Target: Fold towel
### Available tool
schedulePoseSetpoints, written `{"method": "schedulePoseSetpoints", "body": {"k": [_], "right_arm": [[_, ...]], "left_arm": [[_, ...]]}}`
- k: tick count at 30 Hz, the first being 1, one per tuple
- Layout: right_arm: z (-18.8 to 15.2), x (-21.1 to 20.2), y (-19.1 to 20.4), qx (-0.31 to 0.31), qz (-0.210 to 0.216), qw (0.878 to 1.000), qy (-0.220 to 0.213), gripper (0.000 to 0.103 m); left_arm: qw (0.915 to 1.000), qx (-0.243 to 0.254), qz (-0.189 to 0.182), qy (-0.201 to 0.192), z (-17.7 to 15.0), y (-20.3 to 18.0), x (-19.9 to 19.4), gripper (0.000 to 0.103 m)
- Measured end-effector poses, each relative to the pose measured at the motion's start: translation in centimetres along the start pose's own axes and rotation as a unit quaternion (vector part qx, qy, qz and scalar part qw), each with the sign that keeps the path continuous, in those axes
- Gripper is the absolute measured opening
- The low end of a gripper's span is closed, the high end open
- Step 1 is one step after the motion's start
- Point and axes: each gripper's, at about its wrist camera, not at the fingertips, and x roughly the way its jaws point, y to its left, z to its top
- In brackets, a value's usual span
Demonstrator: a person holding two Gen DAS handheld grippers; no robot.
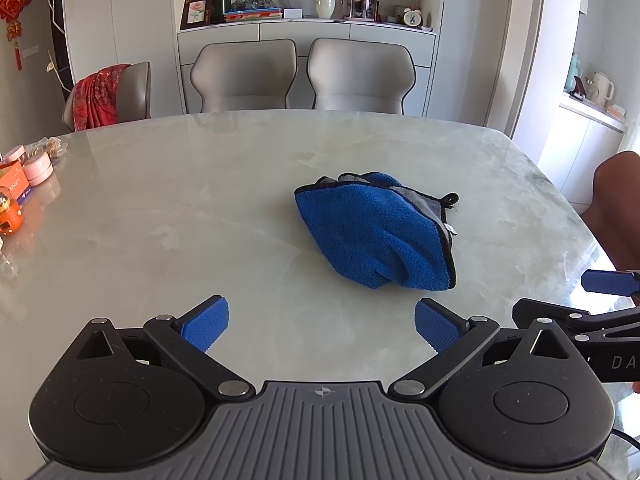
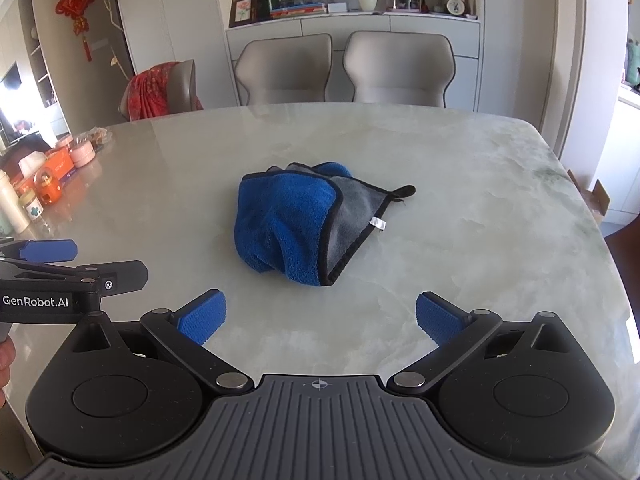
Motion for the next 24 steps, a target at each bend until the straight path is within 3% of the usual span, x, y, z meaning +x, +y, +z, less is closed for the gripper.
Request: {"method": "schedulePoseSetpoints", "body": {"k": [24], "right_arm": [[0.34, 0.61, 0.30, -0.008, -0.003, 1.000, 0.008, 0.103]], "left_arm": [[1.0000, 0.002, 0.000, 0.003, -0.09, 0.23, 0.04, 0.102]]}}
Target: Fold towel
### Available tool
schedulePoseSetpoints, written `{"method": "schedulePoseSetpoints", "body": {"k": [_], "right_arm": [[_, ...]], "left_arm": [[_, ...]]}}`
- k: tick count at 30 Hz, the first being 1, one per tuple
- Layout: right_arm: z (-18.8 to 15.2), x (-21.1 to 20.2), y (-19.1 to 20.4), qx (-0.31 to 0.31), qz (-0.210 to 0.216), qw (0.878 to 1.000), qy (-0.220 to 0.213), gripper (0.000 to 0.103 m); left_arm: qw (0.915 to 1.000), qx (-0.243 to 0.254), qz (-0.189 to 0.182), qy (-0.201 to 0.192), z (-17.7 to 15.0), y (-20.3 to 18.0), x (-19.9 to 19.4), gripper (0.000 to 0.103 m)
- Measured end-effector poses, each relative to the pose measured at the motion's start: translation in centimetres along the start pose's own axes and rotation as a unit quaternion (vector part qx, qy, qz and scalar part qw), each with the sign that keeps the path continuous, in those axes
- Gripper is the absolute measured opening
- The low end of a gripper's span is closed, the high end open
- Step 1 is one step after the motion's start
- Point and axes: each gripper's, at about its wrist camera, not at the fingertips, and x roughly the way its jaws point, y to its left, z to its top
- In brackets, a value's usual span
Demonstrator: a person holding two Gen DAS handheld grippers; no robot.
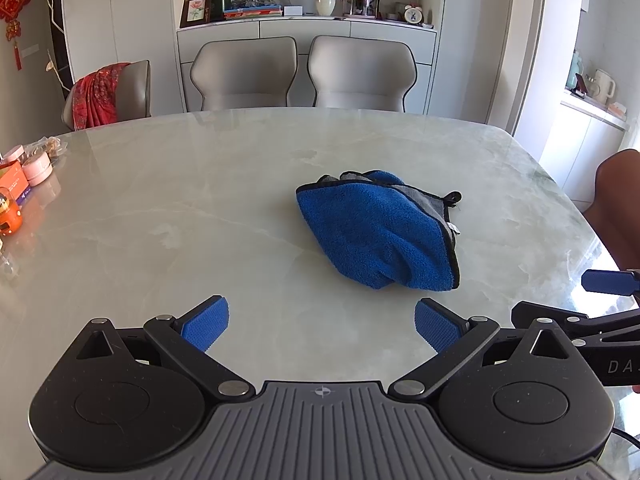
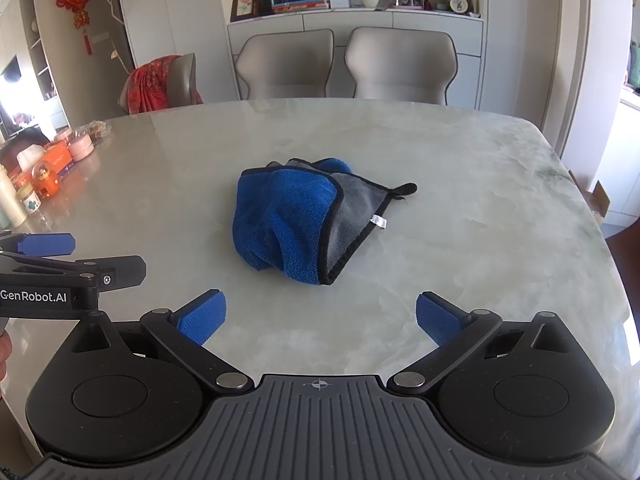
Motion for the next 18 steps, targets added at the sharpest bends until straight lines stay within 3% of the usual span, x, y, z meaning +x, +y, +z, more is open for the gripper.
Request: {"method": "schedulePoseSetpoints", "body": {"k": [18], "right_arm": [[0.09, 0.47, -0.48, 0.001, 0.000, 1.000, 0.006, 0.103]], "left_arm": [[1.0000, 0.004, 0.000, 0.007, 0.32, -0.29, 0.56, 0.102]]}}
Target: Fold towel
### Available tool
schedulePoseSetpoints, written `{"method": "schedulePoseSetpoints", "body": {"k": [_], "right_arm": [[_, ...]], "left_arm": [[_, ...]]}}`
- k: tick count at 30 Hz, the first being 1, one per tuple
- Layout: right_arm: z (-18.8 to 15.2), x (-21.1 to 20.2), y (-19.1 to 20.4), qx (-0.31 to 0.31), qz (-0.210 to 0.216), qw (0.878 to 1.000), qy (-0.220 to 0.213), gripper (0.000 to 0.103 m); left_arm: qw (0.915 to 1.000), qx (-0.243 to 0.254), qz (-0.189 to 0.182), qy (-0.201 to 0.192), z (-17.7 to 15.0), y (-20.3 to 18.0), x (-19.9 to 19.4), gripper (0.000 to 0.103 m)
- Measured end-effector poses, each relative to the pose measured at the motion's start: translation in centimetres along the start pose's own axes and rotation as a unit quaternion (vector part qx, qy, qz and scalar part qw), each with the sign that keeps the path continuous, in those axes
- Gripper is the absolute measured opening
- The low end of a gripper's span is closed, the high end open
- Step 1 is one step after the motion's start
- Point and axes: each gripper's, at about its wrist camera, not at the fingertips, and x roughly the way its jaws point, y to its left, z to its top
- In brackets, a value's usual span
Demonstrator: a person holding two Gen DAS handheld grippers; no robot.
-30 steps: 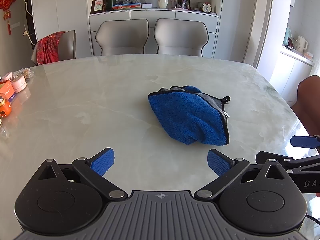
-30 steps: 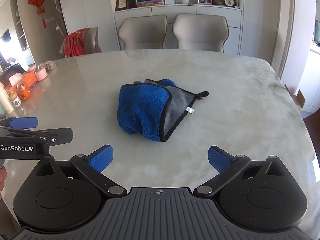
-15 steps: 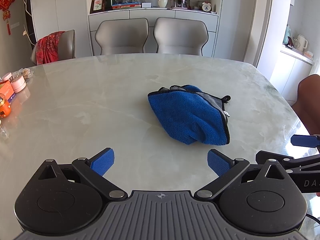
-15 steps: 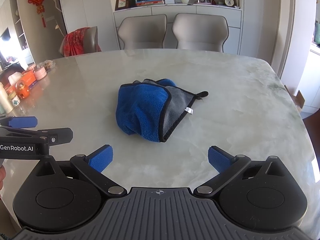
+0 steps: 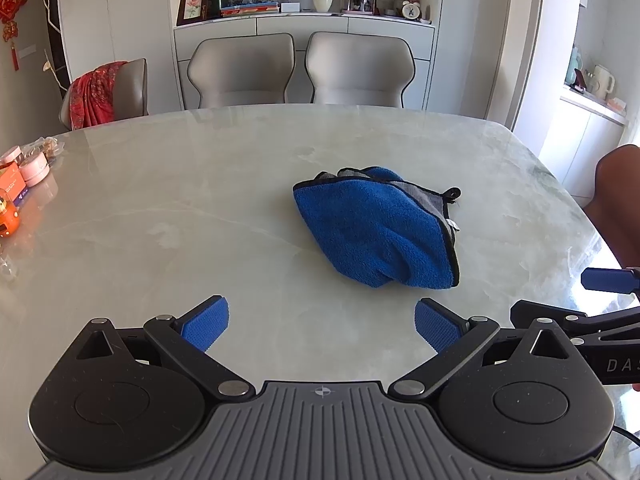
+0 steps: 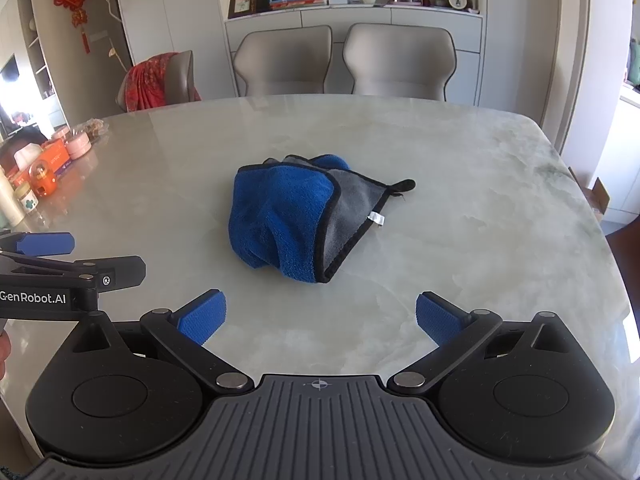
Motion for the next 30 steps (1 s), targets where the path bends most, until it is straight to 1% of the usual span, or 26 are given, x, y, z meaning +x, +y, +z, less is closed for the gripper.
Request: {"method": "schedulePoseSetpoints", "body": {"k": [19, 25, 30], "right_arm": [[0.0, 0.6, -0.3, 0.003, 0.000, 1.000, 0.008, 0.103], [0.1, 0.9, -0.3, 0.005, 0.014, 1.000, 0.014, 0.103], [0.1, 1.4, -0.4, 0.010, 0.015, 1.000, 0.023, 0.103]], "left_arm": [[0.9999, 0.003, -0.002, 0.010, 0.3, -0.2, 0.9, 0.102], [0.9999, 0.004, -0.003, 0.016, 0.3, -0.3, 1.4, 0.102], [0.9998, 0.007, -0.005, 0.019, 0.4, -0.3, 1.8, 0.102]]}}
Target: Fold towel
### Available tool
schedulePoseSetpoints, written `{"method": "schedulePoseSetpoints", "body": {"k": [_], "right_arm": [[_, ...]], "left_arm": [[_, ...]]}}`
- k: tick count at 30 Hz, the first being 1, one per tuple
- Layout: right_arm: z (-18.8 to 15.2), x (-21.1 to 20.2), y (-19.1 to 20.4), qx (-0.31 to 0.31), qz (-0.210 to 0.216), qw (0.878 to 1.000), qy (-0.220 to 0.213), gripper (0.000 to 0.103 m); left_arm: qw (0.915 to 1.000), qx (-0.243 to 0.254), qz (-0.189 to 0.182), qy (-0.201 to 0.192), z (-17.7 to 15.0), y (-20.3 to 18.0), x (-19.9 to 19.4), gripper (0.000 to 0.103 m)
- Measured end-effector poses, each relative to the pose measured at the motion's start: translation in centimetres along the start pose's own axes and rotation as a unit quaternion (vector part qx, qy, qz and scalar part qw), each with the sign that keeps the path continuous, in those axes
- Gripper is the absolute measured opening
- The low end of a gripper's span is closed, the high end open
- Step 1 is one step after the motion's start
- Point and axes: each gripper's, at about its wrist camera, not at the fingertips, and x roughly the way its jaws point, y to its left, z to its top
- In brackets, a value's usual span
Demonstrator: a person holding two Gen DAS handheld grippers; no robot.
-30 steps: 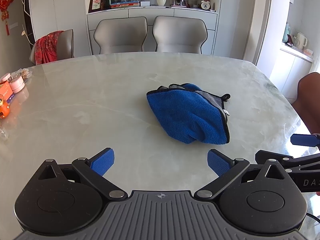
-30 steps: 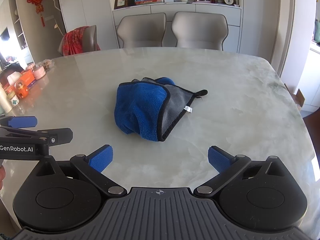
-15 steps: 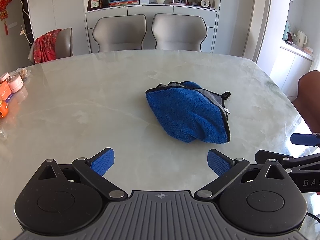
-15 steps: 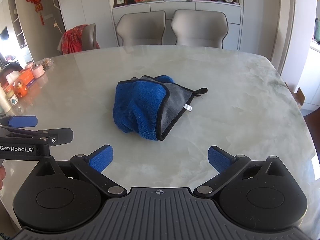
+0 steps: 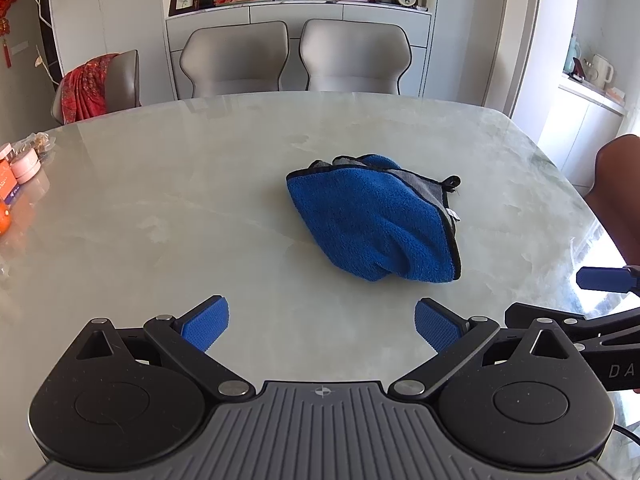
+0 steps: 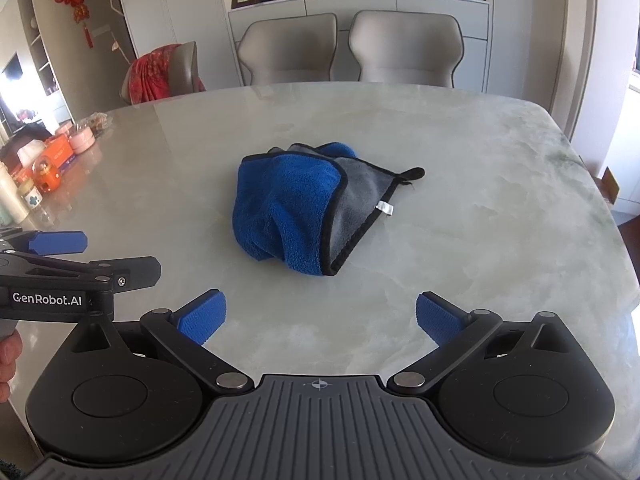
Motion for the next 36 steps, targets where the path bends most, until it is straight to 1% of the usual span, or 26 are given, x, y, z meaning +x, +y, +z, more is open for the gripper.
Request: {"method": "schedulePoseSetpoints", "body": {"k": [3, 7, 12, 13, 15, 18, 21, 24, 27, 29, 30, 32, 36], "right_arm": [[0.1, 0.4, -0.5, 0.014, 0.008, 1.000, 0.005, 0.103], [0.4, 0.8, -1.0, 0.018, 0.005, 1.000, 0.006, 0.103], [0.5, 1.4, -1.7, 0.022, 0.012, 1.000, 0.010, 0.103], [0.6, 1.6, -1.8, 0.018, 0.014, 1.000, 0.014, 0.103], [0.6, 2.0, -1.8, 0.009, 0.005, 1.000, 0.021, 0.103], [0.9, 2.7, -1.7, -0.025, -0.007, 0.999, 0.023, 0.103], [1.7, 3.2, -2.0, -0.030, -0.003, 0.999, 0.016, 0.102], [3.3, 3.4, -2.5, -0.036, 0.000, 0.999, -0.012, 0.103], [5.3, 3.3, -3.1, -0.038, 0.013, 0.998, -0.048, 0.103], [6.7, 3.2, -3.8, -0.027, 0.032, 0.996, -0.076, 0.103], [7.2, 3.4, -4.0, -0.021, 0.041, 0.996, -0.081, 0.103], [8.6, 4.5, -4.8, -0.001, 0.072, 0.995, -0.063, 0.102], [9.7, 6.9, -6.1, 0.041, 0.111, 0.992, -0.033, 0.101]], "left_arm": [[1.0000, 0.003, 0.002, 0.002, 0.1, 0.0, 0.4, 0.102], [1.0000, 0.005, 0.003, 0.006, 0.5, 0.1, 1.1, 0.102], [0.9999, 0.012, -0.007, 0.010, 0.9, 0.2, 2.0, 0.102], [0.9998, 0.015, -0.012, 0.010, 1.0, 0.2, 2.2, 0.102], [0.9996, 0.020, -0.019, 0.010, 1.2, 0.2, 2.6, 0.102], [0.9994, 0.028, -0.017, 0.013, 1.7, 0.3, 3.4, 0.102], [0.9992, 0.035, -0.017, 0.013, 2.3, 0.4, 4.3, 0.102], [0.9987, 0.047, -0.019, 0.005, 3.3, 0.6, 5.1, 0.102], [0.9978, 0.061, -0.020, -0.014, 4.5, 0.9, 5.5, 0.102], [0.9973, 0.066, -0.020, -0.024, 5.3, 1.3, 5.7, 0.102], [0.9970, 0.069, -0.019, -0.030, 5.8, 1.5, 5.9, 0.102], [0.9965, 0.074, -0.018, -0.036, 6.5, 1.8, 6.2, 0.102], [0.9941, 0.095, -0.027, -0.045, 7.9, 2.1, 7.2, 0.102]]}}
